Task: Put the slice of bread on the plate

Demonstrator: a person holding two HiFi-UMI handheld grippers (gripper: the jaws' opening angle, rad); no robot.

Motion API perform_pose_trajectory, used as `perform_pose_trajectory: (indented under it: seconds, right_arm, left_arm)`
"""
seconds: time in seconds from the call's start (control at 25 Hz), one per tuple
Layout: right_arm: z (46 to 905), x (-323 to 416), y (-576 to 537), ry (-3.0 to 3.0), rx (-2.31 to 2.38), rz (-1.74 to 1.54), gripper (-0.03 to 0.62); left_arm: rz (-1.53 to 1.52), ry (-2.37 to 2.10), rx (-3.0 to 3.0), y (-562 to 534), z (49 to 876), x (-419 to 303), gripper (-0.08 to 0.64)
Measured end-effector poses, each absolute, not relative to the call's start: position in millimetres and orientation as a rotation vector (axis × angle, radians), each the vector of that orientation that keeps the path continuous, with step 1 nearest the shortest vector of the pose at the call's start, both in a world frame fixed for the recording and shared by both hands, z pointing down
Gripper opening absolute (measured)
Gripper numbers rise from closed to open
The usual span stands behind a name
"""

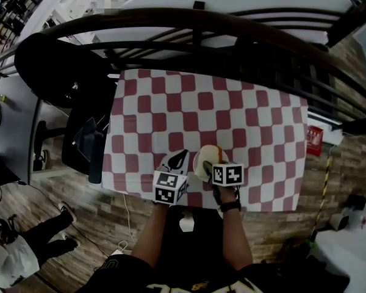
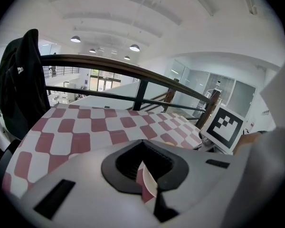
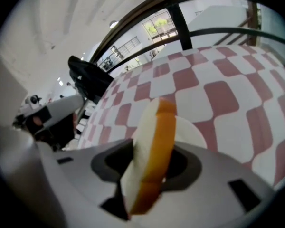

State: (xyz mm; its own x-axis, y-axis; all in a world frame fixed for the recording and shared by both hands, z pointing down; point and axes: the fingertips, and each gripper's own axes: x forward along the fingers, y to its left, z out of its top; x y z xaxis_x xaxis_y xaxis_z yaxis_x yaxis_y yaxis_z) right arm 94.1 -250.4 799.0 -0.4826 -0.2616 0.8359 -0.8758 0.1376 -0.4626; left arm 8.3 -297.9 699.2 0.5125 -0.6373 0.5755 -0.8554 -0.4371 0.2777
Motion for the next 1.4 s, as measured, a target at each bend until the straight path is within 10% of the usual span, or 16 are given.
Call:
perform_pose_trajectory:
  seconds: [0.16, 0.52, 0.92, 1.4]
  right_arm:
    - [811, 130, -243, -1.595, 1.161, 1.172, 0.329]
    - [776, 146, -261, -1.633, 1.267, 0.964, 0.353]
    - [621, 115, -347, -2.042, 1.522, 0.65, 0.038]
    - [454, 104, -383, -2.369, 1.74, 0.215, 0.014]
  left_arm:
    - [0.528, -1.197, 2.231, -300, 694, 14, 0.018]
    - [0.452, -1.196, 2.278, -313, 668, 23, 0.018]
    - [0.306, -1.264, 2.422, -361, 574, 22, 0.018]
    - [0.079, -1.443, 2.58, -386, 456, 6, 0.018]
